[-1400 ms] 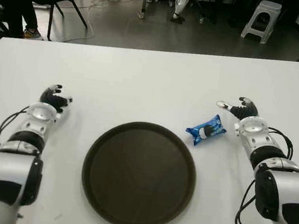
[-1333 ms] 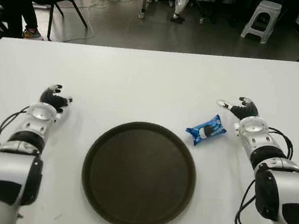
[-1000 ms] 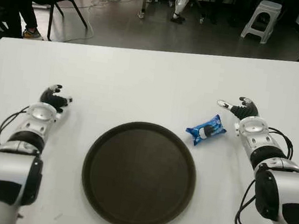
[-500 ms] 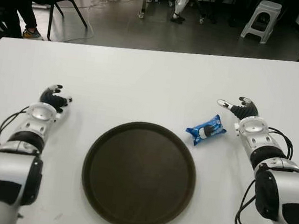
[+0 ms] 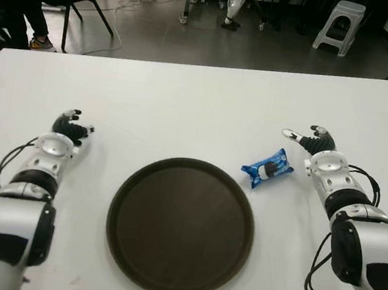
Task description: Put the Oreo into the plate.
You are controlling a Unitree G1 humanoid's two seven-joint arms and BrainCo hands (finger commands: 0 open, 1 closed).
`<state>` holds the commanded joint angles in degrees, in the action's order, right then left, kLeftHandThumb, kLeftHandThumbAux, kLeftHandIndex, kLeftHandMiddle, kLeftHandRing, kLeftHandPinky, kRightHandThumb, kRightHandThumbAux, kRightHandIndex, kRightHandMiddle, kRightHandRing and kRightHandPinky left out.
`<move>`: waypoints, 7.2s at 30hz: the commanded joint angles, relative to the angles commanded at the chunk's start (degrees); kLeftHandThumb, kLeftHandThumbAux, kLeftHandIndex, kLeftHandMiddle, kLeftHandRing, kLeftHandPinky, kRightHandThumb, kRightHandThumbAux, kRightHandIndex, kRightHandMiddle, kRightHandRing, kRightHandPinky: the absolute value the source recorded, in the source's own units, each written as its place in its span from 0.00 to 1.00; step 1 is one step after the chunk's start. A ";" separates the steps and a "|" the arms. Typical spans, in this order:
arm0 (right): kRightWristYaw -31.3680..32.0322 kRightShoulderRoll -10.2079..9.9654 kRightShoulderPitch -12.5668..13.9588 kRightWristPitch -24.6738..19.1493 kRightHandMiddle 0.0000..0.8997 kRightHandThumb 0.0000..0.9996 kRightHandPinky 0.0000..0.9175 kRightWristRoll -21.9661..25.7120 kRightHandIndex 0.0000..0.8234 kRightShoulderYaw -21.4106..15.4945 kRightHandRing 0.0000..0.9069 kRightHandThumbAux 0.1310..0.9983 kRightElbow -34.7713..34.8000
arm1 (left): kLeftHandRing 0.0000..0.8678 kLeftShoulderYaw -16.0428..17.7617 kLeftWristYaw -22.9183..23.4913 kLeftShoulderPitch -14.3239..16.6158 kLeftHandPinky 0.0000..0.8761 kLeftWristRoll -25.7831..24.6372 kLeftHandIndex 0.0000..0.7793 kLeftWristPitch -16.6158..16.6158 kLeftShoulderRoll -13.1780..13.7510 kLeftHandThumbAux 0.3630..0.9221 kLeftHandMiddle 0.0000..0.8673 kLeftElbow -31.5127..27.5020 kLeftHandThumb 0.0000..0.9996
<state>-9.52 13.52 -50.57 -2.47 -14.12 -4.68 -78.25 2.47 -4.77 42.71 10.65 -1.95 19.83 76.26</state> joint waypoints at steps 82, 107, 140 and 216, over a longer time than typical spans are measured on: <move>5.83 14.12 -0.80 36.28 0.00 0.00 0.02 -10.32 0.01 15.08 0.00 0.61 4.01 | 0.13 1.32 0.30 -0.17 0.17 -1.40 0.11 0.53 -0.49 0.79 0.11 -0.13 0.25; 11.53 16.65 -1.67 35.29 0.00 0.00 0.33 -16.20 0.00 22.60 0.01 0.65 7.11 | 0.13 0.74 0.31 -0.11 0.16 -0.94 0.11 0.75 -0.41 0.80 0.11 -0.21 0.25; 22.96 18.43 -2.69 38.80 0.01 0.00 0.05 -21.55 0.03 30.48 0.02 0.75 9.59 | 0.15 0.31 -0.89 0.05 0.16 -0.61 0.14 0.72 -1.29 0.81 0.13 -0.37 0.24; 30.78 18.58 -2.61 40.23 0.00 0.00 0.03 -24.94 0.00 35.74 0.00 0.85 15.93 | 0.17 -1.63 -1.12 0.58 0.17 -0.18 0.10 2.42 -1.58 0.72 0.14 -0.80 0.19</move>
<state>21.26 32.10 -53.18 37.76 -39.06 31.06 -62.31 0.83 -5.89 43.28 10.47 0.47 18.24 75.47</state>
